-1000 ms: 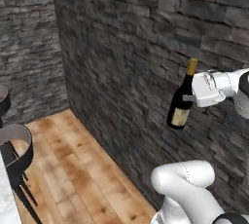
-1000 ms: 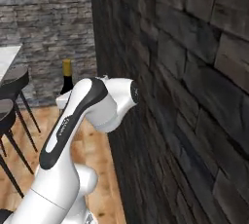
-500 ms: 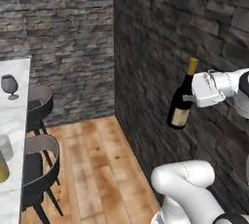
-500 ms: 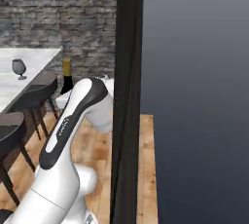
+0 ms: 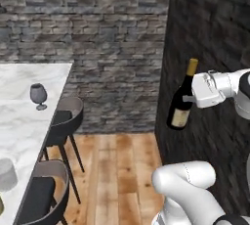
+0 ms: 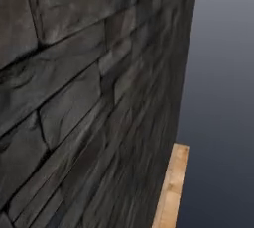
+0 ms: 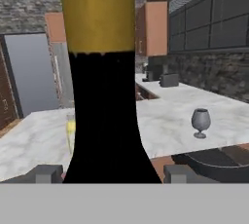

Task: There is a wine glass and glass cup on the dining counter. Place the wine bottle next to the wine glass and the juice bottle next to the glass cup.

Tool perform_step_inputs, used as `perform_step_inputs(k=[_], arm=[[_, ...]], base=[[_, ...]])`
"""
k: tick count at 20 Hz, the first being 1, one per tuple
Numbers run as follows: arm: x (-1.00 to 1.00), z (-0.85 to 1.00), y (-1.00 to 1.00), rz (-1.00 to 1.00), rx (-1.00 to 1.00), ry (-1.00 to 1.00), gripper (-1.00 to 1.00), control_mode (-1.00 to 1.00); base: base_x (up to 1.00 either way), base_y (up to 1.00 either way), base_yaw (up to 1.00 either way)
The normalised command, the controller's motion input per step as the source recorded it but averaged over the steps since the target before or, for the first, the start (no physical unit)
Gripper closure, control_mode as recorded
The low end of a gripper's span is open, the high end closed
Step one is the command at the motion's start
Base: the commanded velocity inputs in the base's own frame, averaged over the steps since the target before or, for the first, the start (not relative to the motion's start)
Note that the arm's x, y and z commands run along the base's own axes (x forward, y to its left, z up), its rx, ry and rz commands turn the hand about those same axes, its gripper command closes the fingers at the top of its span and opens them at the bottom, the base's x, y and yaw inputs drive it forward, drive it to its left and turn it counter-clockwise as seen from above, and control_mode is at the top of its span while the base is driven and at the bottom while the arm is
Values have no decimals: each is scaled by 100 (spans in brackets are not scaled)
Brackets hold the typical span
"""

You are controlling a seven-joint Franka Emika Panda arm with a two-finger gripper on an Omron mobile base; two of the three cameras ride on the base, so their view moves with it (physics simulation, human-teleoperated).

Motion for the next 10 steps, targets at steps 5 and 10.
perform_step_inputs(k=[5, 10], arm=[[0, 0, 0, 0, 0, 0, 100, 100], [0, 0, 0, 0, 0, 0, 100, 100]], base=[[96, -65, 45], [59, -66, 55]])
